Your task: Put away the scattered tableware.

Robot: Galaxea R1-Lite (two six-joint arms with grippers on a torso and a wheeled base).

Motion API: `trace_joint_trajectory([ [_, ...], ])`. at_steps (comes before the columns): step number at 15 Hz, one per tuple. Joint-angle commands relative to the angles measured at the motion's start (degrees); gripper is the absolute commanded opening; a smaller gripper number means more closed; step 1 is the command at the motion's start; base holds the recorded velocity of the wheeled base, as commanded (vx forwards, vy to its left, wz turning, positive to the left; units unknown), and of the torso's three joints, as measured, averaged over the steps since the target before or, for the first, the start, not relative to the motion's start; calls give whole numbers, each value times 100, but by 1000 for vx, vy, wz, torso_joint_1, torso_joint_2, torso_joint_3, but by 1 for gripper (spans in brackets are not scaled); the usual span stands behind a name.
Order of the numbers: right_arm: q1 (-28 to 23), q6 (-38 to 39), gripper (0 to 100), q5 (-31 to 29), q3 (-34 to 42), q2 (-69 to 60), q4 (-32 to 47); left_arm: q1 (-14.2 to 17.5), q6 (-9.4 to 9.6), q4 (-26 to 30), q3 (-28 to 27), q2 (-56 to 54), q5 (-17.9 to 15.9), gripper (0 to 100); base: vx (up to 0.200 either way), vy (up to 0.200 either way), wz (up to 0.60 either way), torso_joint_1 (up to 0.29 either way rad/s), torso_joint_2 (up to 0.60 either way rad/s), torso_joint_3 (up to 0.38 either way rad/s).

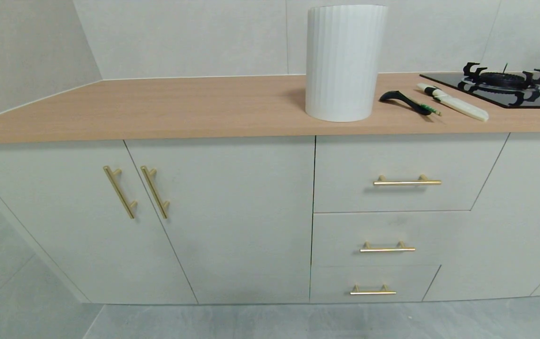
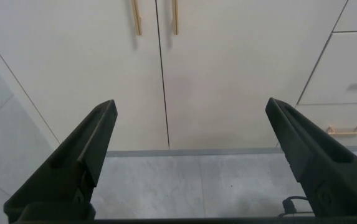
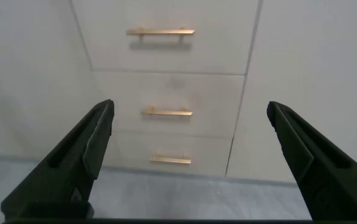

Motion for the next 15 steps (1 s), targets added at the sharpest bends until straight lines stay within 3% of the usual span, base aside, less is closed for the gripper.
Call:
trace_joint_trajectory([
  [1, 492, -450, 100, 20, -351, 1972, -22, 2, 0, 2, 0, 7, 1, 100, 0, 0, 0, 0, 0, 0],
  [9, 536, -538, 100, 20, -984, 5206, -980, 2, 0, 2, 0, 7, 1, 100, 0, 0, 0, 0, 0, 0],
  [10, 536, -529, 100, 11, -1221, 6076, -1314, 2, 0, 2, 0, 7, 1, 100, 0, 0, 0, 0, 0, 0],
  [11, 536, -529, 100, 11, -1221, 6076, -1314, 2, 0, 2, 0, 7, 1, 100, 0, 0, 0, 0, 0, 0],
  [12, 527, -529, 100, -51, -1494, 7342, -2237, 2, 0, 2, 0, 7, 1, 100, 0, 0, 0, 0, 0, 0],
  [15, 527, -529, 100, -244, -1845, 8572, -3204, 2, 0, 2, 0, 7, 1, 100, 0, 0, 0, 0, 0, 0],
])
